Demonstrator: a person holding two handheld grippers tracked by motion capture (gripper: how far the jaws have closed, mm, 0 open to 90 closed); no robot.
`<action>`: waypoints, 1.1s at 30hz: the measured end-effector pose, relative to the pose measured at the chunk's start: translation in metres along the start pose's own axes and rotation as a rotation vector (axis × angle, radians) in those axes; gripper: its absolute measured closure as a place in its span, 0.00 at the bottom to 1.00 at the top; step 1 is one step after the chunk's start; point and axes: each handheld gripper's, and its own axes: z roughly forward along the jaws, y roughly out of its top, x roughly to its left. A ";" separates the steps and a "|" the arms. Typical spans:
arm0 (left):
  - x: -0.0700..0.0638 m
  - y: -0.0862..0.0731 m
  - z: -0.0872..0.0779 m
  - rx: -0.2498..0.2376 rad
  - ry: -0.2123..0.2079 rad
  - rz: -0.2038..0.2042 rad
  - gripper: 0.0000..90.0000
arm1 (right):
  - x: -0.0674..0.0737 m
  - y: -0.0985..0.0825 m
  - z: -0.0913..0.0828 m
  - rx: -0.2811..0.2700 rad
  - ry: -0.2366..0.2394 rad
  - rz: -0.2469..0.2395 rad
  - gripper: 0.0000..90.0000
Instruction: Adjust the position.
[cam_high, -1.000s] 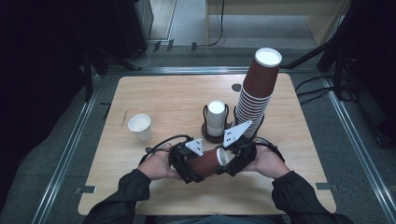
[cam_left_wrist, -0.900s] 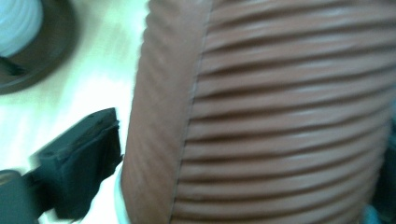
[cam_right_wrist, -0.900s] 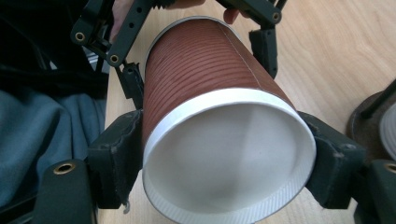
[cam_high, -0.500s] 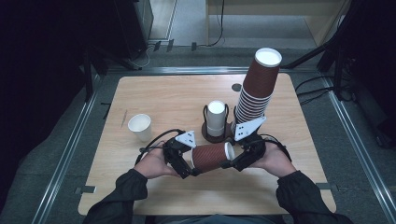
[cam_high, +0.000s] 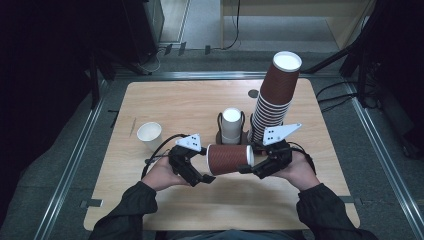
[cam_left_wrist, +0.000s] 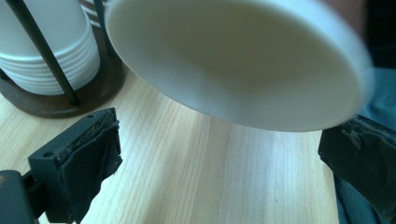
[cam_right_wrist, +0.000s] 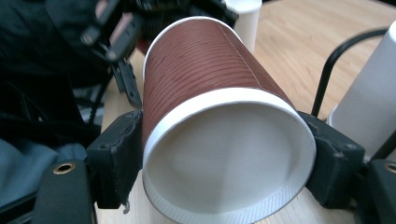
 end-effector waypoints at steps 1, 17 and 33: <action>-0.001 0.000 0.000 -0.011 0.000 0.001 0.00 | 0.000 0.001 -0.001 -0.015 -0.001 -0.001 0.25; -0.006 0.008 -0.002 -0.190 -0.086 -0.011 0.00 | 0.006 0.004 0.012 -0.087 0.092 0.034 0.25; -0.005 0.011 -0.011 -0.126 -0.083 0.002 0.11 | 0.004 0.004 0.017 -0.042 0.119 0.061 0.21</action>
